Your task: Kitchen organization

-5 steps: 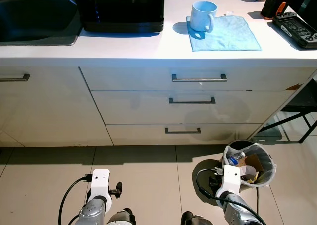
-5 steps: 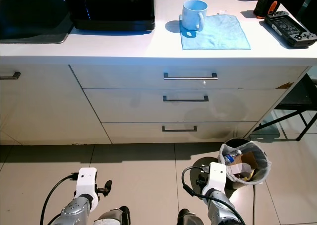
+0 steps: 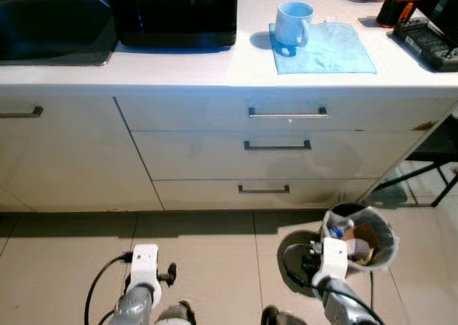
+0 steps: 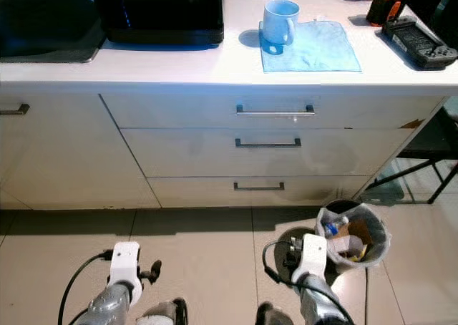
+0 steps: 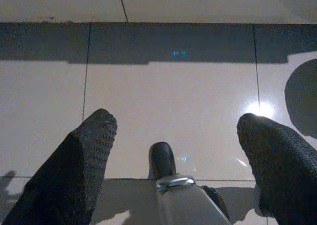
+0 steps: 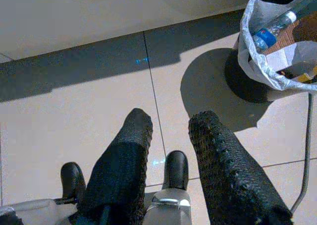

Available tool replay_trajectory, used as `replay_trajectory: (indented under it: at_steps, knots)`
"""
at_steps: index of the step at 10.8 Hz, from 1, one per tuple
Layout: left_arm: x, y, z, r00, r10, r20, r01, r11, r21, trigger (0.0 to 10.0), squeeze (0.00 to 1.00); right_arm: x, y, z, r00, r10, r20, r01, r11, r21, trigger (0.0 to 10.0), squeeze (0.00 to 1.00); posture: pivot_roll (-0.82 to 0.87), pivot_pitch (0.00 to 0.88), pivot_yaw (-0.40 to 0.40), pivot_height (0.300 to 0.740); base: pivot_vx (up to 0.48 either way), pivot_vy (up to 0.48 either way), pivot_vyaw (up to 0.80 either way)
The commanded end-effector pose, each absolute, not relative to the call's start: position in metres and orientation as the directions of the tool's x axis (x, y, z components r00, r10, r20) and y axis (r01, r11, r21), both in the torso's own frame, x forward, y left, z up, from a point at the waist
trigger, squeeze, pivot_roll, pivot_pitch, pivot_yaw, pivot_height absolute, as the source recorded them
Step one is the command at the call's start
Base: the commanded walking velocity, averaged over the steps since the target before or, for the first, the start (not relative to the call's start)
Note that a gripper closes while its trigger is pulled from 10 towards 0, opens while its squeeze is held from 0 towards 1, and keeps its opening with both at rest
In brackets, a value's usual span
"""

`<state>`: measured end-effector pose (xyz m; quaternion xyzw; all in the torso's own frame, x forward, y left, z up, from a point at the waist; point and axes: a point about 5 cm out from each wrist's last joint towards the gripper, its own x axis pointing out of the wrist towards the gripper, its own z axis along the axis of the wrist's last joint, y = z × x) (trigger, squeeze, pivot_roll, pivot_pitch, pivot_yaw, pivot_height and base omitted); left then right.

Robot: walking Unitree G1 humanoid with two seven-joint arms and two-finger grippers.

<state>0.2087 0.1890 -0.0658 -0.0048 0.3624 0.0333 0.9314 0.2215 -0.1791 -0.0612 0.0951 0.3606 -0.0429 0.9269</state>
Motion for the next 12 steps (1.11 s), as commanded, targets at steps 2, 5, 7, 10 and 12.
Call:
replay_trajectory:
  at_steps: [2,5,7,10,12]
  knots:
    - [0.2012,0.1910,-0.0700,0.720,0.077,-0.690,-0.108,0.994,-0.002,10.0,0.00,0.2192,-0.1797,-0.0628,0.727,0.002,-0.686,0.143,0.978,0.154,10.0,0.00,0.11,0.155,0.000,0.740,0.000,0.000,0.00]
    - [0.2007,0.1897,-0.0705,0.716,0.076,-0.694,-0.112,0.994,-0.006,10.0,0.00,0.2193,-0.1805,-0.0627,0.727,0.000,-0.687,0.145,0.977,0.153,10.0,0.00,0.11,0.157,-0.004,0.740,0.000,0.000,0.00]
    - [0.1999,0.1894,-0.0710,0.715,0.077,-0.695,-0.115,0.993,-0.009,10.0,0.00,0.2190,-0.1807,-0.0628,0.726,0.003,-0.687,0.143,0.978,0.154,10.0,0.00,0.11,0.158,-0.006,0.740,0.000,0.000,0.00]
    - [0.1993,0.1897,-0.0713,0.714,0.079,-0.696,-0.119,0.993,-0.010,10.0,0.00,0.2185,-0.1807,-0.0631,0.725,0.005,-0.689,0.141,0.978,0.155,10.0,0.00,0.11,0.159,-0.006,0.740,0.000,0.284,0.00]
    - [0.1996,0.1898,-0.0712,0.714,0.078,-0.696,-0.118,0.993,-0.009,10.0,0.00,0.2184,-0.1806,-0.0632,0.724,0.006,-0.689,0.140,0.978,0.156,10.0,0.00,0.10,0.158,-0.005,0.740,0.000,0.306,0.00]
